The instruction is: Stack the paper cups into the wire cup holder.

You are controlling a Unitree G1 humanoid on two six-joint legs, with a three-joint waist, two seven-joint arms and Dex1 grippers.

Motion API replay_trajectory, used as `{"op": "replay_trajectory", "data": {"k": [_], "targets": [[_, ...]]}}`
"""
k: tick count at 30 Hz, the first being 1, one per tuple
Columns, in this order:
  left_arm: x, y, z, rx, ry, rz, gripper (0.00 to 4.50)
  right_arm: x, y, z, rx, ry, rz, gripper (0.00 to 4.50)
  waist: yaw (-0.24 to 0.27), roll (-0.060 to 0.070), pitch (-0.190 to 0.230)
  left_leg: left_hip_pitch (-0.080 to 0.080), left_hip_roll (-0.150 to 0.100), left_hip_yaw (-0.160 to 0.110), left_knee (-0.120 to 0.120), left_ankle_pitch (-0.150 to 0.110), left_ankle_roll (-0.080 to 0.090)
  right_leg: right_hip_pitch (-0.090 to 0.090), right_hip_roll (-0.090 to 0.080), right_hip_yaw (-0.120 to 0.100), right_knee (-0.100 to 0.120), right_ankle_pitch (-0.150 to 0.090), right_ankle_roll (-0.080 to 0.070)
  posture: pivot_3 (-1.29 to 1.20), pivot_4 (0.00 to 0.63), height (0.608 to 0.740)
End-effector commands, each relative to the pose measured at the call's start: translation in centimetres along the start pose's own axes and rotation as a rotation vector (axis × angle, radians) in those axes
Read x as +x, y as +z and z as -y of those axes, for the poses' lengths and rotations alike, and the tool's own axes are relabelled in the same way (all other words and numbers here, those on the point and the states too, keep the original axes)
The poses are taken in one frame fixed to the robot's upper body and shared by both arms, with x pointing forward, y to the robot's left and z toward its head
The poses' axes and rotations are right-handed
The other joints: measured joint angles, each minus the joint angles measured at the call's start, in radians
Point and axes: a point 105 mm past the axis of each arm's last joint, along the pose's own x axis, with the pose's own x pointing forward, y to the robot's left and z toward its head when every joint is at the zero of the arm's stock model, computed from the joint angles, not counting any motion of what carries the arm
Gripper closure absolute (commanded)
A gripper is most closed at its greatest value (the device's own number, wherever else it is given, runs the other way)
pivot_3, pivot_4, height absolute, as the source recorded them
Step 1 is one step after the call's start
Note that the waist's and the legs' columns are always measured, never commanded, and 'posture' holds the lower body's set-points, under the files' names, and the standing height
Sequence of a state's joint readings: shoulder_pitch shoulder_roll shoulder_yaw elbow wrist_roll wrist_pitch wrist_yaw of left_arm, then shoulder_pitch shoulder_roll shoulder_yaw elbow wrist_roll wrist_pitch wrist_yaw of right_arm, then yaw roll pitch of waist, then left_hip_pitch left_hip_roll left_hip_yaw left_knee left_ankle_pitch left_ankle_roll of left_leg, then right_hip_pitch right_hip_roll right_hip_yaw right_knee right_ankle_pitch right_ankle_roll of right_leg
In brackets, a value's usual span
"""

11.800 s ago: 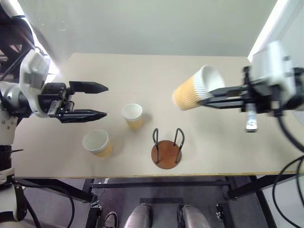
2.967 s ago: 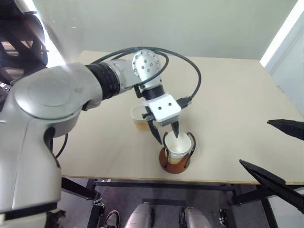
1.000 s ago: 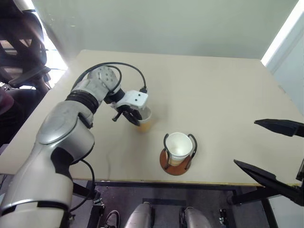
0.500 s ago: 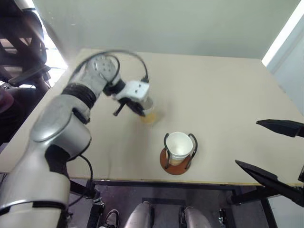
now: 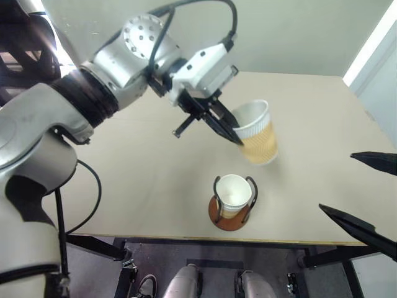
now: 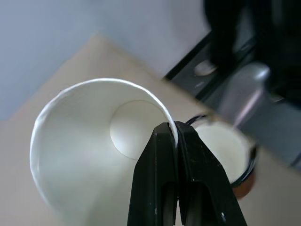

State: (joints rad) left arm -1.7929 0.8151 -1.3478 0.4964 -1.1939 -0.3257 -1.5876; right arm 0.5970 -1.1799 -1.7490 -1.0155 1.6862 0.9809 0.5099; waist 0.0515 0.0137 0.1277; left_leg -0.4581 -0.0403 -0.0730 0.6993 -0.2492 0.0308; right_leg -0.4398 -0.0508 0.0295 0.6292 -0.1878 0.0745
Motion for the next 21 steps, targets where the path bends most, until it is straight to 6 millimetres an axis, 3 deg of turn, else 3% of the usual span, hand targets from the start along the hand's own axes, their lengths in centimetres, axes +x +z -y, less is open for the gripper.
{"op": "replay_trajectory", "data": {"k": [1,11,21], "targets": [[-0.1,1.1,0.3,0.034,-0.058,-0.033,4.48,-0.8,0.6,0.3,-0.022,-0.044,0.017,0.00,0.000,0.000,0.000,0.000,0.000,0.000,0.000,0.000,0.000,0.000,0.000,0.000,0.000,0.000,0.000,0.00,0.150,0.740],[0.7,-3.2,2.5,0.056,-0.273,-0.283,4.48,-1.2,0.7,-0.5,-0.007,-0.072,0.011,0.00,0.000,-0.002,0.001,0.005,0.000,0.000,0.001,-0.004,0.007,0.006,0.000,0.000,0.000,-0.005,-0.012,0.00,0.150,0.740],[1.3,-3.5,2.8,0.090,-0.335,-0.288,4.48,-1.4,1.1,-0.7,0.010,-0.074,0.008,0.00,-0.001,-0.003,0.002,0.004,0.000,0.000,0.002,-0.005,0.007,0.007,-0.001,-0.001,-0.001,-0.005,-0.012,0.00,0.150,0.740]]}}
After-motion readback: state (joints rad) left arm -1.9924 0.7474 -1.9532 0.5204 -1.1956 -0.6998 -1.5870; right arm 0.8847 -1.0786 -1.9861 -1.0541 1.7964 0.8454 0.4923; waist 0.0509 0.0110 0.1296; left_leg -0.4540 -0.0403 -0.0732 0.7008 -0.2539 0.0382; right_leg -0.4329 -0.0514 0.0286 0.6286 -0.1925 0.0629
